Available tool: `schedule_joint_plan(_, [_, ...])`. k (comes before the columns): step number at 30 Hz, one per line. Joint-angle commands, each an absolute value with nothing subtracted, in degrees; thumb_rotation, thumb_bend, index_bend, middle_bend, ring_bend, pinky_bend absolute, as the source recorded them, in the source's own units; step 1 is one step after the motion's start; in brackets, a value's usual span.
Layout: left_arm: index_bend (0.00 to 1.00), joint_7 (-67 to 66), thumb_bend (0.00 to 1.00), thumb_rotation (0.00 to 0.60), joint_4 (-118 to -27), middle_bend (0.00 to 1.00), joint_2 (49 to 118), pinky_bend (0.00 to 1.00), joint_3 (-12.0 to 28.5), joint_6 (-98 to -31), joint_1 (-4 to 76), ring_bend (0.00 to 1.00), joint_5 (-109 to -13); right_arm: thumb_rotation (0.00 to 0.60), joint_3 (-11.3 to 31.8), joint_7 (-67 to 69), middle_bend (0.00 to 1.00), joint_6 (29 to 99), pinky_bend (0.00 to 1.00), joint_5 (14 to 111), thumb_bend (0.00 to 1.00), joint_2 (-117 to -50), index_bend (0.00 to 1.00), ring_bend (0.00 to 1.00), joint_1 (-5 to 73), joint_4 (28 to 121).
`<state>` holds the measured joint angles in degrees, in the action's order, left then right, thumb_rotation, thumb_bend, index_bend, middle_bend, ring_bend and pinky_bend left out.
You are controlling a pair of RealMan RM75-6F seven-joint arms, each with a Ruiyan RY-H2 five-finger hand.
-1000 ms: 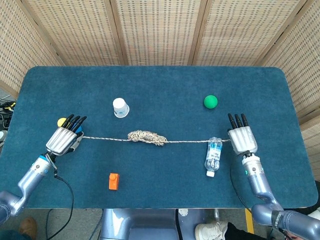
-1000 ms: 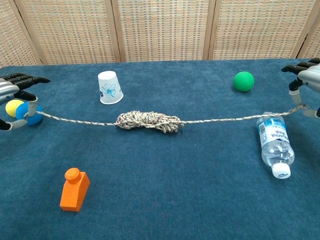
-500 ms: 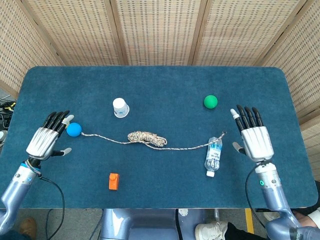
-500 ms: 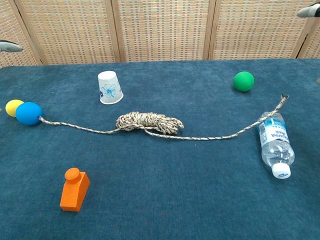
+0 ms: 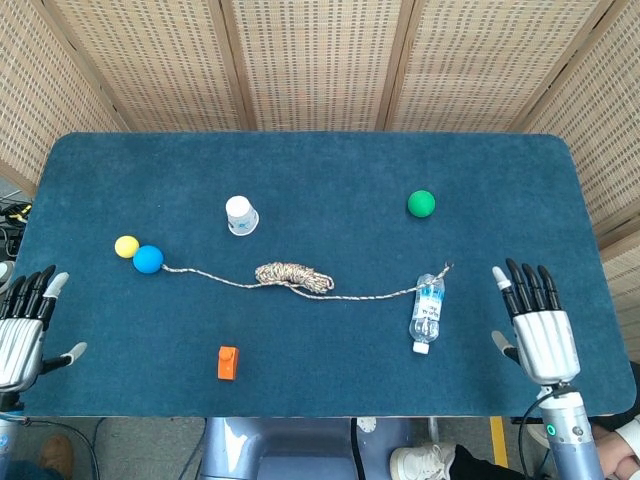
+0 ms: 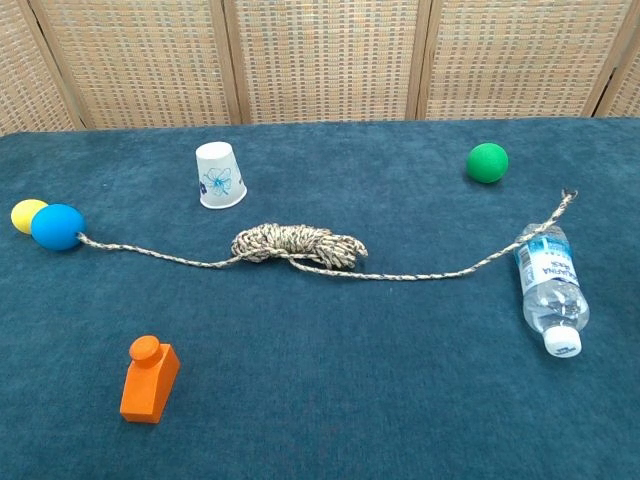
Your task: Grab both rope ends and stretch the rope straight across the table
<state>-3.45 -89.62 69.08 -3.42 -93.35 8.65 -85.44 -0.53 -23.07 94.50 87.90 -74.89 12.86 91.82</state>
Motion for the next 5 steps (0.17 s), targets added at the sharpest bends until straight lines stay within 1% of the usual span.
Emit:
schedule_joint_plan(1, [0.0, -2.77, 0.0, 0.6, -88.85, 0.0, 69.54, 0.0, -3.36, -93.69, 7.82, 0.0, -85.92, 0.6, -0.72, -23.35, 0.0, 94.91, 0.0, 88.45, 0.0, -74.69, 0.0, 0.0, 11.93, 92.44])
schedule_joint_plan(5, [0.0, -2.57, 0.0, 0.6, -88.41, 0.0, 69.73, 0.0, -3.01, -93.62, 7.27, 0.0, -86.46, 0.6, -0.54, -22.63, 0.0, 94.97, 0.0, 89.11, 0.0, -74.4, 0.0, 0.0, 11.16, 92.72])
